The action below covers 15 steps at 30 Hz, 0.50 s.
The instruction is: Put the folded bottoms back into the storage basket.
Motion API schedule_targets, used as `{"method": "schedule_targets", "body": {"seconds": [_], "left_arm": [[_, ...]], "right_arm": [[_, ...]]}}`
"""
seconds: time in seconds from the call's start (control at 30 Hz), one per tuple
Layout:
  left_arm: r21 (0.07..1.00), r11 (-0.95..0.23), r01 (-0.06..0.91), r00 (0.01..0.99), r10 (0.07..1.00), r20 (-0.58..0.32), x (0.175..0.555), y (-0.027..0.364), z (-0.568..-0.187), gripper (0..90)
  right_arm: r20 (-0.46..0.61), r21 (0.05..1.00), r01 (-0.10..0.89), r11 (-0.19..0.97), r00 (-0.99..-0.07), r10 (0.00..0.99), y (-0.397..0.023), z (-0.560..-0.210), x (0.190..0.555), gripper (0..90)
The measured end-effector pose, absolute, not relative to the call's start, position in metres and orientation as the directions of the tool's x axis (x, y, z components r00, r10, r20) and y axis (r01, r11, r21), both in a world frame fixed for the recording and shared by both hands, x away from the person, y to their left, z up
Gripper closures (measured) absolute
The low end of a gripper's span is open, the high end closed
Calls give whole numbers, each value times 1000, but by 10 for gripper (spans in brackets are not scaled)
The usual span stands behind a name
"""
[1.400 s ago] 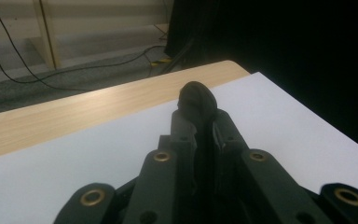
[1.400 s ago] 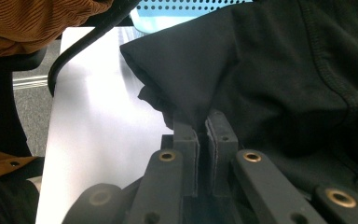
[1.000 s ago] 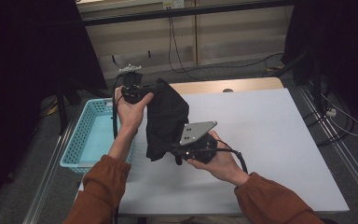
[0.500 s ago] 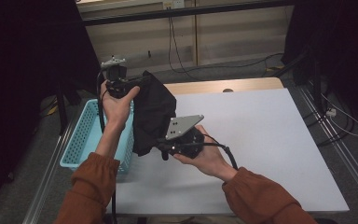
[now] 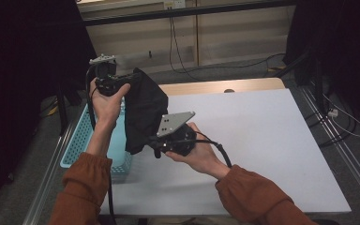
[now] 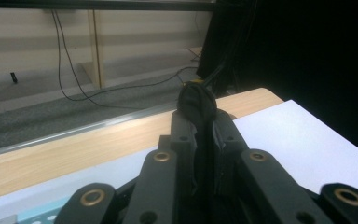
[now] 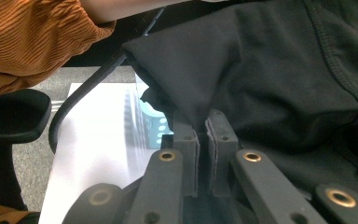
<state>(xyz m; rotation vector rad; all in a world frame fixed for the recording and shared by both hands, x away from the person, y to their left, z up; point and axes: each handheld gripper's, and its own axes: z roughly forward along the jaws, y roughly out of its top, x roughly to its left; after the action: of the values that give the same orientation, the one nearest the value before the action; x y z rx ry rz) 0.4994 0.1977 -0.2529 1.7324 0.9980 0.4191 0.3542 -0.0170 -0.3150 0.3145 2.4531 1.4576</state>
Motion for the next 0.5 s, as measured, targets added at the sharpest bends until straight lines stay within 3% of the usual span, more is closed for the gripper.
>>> {"method": "schedule_targets", "body": {"seconds": [0.5], "left_arm": [[902,-99,420,573,800,-179,506,216,-251,818]], "right_arm": [[-121,888,31,458,-947,298,6,-307,361,857]]}}
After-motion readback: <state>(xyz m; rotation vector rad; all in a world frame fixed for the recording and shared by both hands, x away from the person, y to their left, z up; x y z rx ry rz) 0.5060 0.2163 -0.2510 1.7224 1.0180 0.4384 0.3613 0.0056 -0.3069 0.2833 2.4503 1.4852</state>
